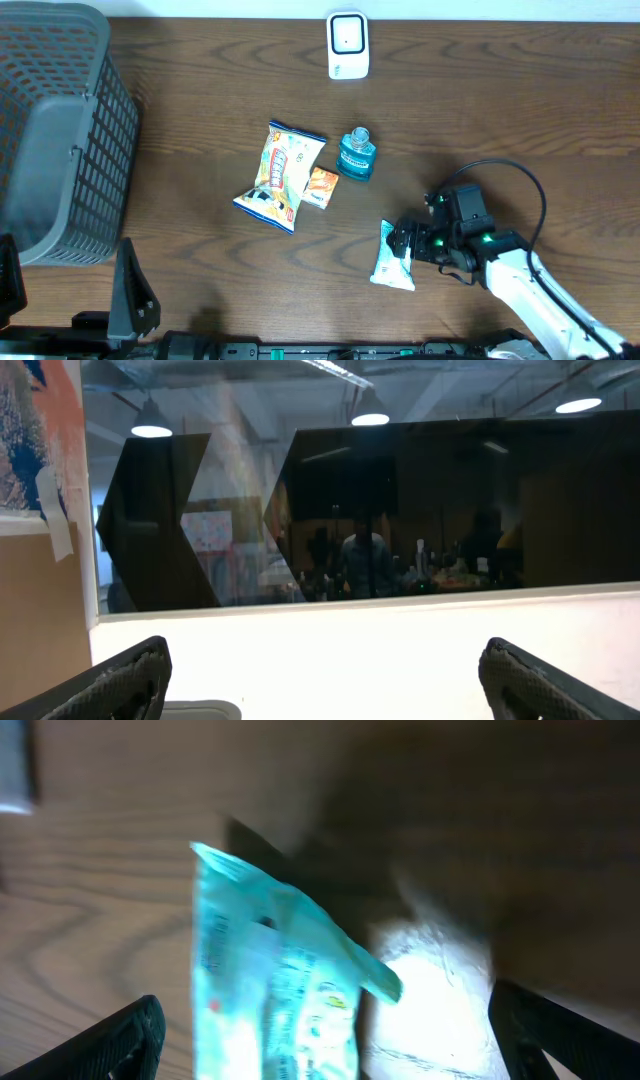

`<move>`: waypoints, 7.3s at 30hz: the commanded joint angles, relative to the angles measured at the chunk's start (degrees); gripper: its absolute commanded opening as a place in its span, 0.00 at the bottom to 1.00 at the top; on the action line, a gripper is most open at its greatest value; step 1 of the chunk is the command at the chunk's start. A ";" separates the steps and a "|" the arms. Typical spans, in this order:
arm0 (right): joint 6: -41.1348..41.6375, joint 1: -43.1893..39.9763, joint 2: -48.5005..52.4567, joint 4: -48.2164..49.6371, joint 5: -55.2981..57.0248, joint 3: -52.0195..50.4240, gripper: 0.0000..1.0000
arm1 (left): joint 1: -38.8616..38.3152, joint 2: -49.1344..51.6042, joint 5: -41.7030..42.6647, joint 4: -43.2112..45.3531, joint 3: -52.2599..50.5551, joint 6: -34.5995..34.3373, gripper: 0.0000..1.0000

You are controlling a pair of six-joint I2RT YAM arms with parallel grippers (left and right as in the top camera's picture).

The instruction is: Scan the item barcode

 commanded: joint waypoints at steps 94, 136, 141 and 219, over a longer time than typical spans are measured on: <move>-4.61 -5.18 -31.21 -4.39 9.42 13.11 0.01 | 2.27 -9.03 4.00 14.12 -15.21 -4.96 0.98; -43.04 4.94 48.11 10.60 52.70 80.24 0.01 | 2.27 -8.90 9.97 -3.58 -50.82 -4.35 0.98; -50.42 7.82 57.42 16.50 59.25 89.53 0.01 | 2.27 -8.90 9.94 -11.06 -50.82 -4.35 0.98; 0.55 -45.51 54.58 -44.15 53.83 92.87 0.01 | 2.27 -8.90 9.94 -27.39 -50.82 -4.35 0.98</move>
